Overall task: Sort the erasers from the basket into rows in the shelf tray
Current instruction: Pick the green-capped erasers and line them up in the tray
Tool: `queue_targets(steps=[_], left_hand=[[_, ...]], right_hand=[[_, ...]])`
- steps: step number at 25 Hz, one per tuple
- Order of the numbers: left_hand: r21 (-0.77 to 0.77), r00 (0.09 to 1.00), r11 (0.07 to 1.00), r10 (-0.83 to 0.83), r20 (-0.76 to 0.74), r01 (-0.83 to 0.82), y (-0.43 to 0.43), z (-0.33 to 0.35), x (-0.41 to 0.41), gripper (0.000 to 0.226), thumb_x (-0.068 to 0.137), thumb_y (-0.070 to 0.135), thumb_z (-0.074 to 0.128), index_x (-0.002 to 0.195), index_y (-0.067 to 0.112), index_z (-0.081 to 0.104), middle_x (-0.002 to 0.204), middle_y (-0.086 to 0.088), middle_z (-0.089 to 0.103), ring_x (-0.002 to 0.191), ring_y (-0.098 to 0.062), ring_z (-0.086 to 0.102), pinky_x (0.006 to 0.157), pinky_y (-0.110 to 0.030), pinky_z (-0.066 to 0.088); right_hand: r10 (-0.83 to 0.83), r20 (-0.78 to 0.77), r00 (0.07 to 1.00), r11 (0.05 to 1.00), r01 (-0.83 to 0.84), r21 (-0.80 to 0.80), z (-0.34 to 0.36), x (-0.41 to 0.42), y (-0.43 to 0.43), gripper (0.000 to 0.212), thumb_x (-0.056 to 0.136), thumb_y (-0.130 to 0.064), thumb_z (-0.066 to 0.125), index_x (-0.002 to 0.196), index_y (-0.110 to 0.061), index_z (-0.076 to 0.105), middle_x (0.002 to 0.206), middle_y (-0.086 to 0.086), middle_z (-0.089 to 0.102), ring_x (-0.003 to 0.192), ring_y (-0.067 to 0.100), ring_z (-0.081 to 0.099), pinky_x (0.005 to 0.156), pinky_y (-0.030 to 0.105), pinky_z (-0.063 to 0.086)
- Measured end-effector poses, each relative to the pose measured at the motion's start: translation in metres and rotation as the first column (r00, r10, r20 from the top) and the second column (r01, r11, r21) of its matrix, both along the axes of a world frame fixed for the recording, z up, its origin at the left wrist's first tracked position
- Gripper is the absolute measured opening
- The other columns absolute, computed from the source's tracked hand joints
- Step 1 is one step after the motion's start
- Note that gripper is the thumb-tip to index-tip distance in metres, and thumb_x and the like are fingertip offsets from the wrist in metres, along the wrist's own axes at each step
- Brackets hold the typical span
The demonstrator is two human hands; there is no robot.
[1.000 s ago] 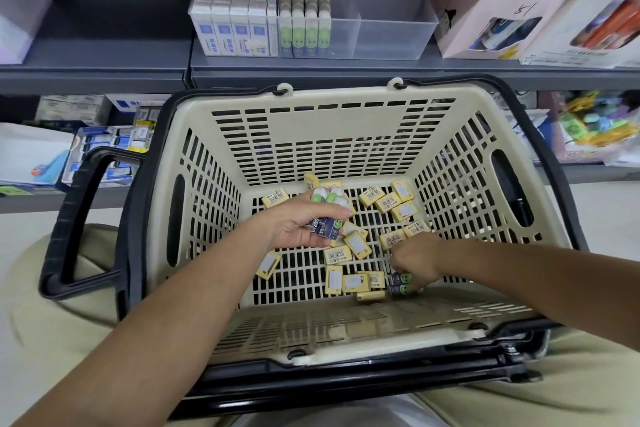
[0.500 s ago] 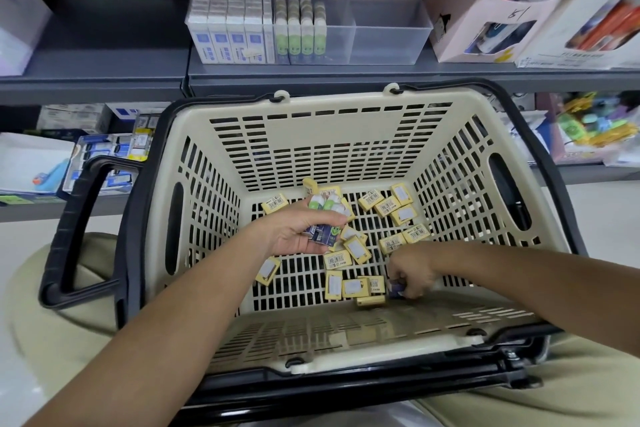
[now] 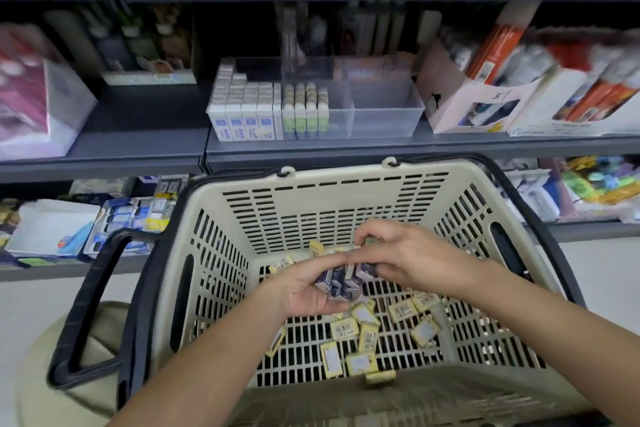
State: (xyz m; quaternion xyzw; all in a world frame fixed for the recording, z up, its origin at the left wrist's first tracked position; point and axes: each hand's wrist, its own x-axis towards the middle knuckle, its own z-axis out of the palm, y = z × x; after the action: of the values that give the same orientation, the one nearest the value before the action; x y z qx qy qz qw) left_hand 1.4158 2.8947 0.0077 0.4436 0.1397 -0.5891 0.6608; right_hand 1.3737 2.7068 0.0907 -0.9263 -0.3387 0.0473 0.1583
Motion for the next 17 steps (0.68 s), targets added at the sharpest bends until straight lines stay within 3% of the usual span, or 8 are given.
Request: queue_targets(steps=[3,5,10,12,17], left_hand=[[-0.083,0.997,0.994,0.064,-0.037,-0.067,0.000,0.003,0.004,0.035,0.071,0.035,0.073,0.089,0.004,0.072,0.084,-0.014,0.068,0.071,-0.023,0.068,0.050,-0.028,0.057],[-0.096,0.995,0.990,0.101,-0.018,-0.102,0.003,0.008,0.007,0.027,0.073,0.029,0.070,0.082,0.004,0.075,0.081,-0.014,0.070,0.070,-0.023,0.069,0.049,-0.028,0.057],[-0.092,0.976,0.974,0.210,0.053,-0.205,0.002,0.027,0.018,0.012,0.066,0.014,0.072,0.071,0.003,0.074,0.074,-0.015,0.067,0.053,-0.020,0.064,0.038,-0.023,0.051],[-0.124,0.974,0.972,0.209,0.086,-0.198,0.001,0.038,0.024,0.012,0.065,0.012,0.074,0.073,0.003,0.074,0.074,-0.015,0.067,0.053,-0.020,0.064,0.039,-0.024,0.052],[-0.117,0.959,0.980,0.184,0.214,-0.162,-0.003,0.065,0.039,0.005,0.064,0.011,0.074,0.068,0.008,0.076,0.070,-0.011,0.069,0.051,-0.018,0.064,0.040,-0.024,0.052]], right_hand=[[0.027,0.042,0.999,0.998,-0.030,0.048,-0.005,0.008,-0.001,0.039,0.079,-0.002,0.062,0.115,-0.017,0.065,0.115,0.004,0.061,0.106,0.018,0.059,0.093,0.031,0.049],[-0.037,-0.007,0.999,0.989,0.037,0.141,-0.011,0.012,-0.002,0.037,0.080,-0.007,0.065,0.116,-0.017,0.061,0.117,-0.002,0.062,0.110,0.011,0.057,0.100,0.025,0.043],[-0.205,-0.128,0.970,0.893,0.239,0.381,-0.017,0.023,-0.003,0.030,0.078,-0.003,0.067,0.100,-0.022,0.059,0.117,-0.013,0.058,0.106,0.001,0.057,0.090,0.024,0.049],[-0.227,-0.108,0.968,0.865,0.251,0.433,-0.011,0.028,-0.003,0.040,0.076,0.001,0.068,0.098,-0.030,0.057,0.113,-0.013,0.059,0.103,0.003,0.058,0.082,0.028,0.053],[-0.223,0.027,0.975,0.886,0.191,0.422,0.008,0.042,-0.005,0.040,0.076,0.000,0.065,0.096,-0.032,0.055,0.119,-0.014,0.052,0.105,-0.001,0.053,0.088,0.013,0.042]])
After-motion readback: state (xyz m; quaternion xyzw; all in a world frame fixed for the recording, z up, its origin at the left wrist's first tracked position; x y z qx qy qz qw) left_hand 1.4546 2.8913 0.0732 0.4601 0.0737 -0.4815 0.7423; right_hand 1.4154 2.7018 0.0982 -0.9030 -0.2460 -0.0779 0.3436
